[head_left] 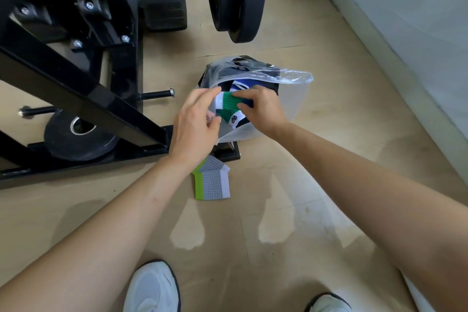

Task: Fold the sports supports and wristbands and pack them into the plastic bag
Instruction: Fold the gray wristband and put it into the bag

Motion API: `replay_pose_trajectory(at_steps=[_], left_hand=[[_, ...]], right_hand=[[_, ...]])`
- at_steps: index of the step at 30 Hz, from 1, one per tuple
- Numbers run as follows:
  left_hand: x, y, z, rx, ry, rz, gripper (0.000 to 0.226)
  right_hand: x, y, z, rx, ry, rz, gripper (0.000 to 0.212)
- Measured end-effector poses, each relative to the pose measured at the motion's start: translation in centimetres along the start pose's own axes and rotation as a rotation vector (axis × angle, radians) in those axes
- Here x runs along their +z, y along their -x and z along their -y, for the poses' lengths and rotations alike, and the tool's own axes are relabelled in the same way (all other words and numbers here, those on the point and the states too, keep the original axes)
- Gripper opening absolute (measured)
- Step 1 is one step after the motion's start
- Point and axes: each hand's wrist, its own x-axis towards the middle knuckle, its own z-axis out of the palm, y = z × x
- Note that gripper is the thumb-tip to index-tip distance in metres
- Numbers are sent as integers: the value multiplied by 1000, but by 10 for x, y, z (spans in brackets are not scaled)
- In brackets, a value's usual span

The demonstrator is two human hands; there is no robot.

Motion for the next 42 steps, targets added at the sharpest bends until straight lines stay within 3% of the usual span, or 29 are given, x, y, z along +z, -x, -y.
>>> replay_pose_trajectory(at_steps=[3,9,13,15,18,21,23,24,26,28,31,35,39,42], left_hand=[[-5,-13,5,19,67,-22,64],[-14,-21,18,-14,106,-83,65],[-10,-12,21,-26,178,-65,60],[-8,-5,21,2,223,-30,54],[-6,7,23,-4,293,-28,45],[-4,24,28,21,232,-127,32],[1,42,37,-3,154,-211,23],[5,53,43,-33,127,-213,21],[18,75,63,-101,64,-96,17],[32,94,86,-177,-43,96,18],[48,104,110,-227,-173,288,37],[62,98,125,-216,-360,488,64],[73,96,136,-254,-380,500,58],[73,98,134,-309,-198,395,31]], right_hand=[[28,-27,4,-81,62,59,34],[57,-59,-10,-228,347,463,28],[57,-65,2,-220,524,642,38],[50,-65,8,-140,409,694,45],[23,-50,13,50,96,525,43],[-1,-2,14,82,-127,105,27],[-6,44,14,77,-149,-114,16],[-4,67,11,92,-129,-144,13],[10,106,4,146,-97,-57,10],[31,130,-4,177,-67,138,9],[64,143,-12,185,-77,347,21],[100,143,-14,248,-101,347,47],[122,141,-16,278,-150,391,56],[124,142,-15,313,-204,351,29]])
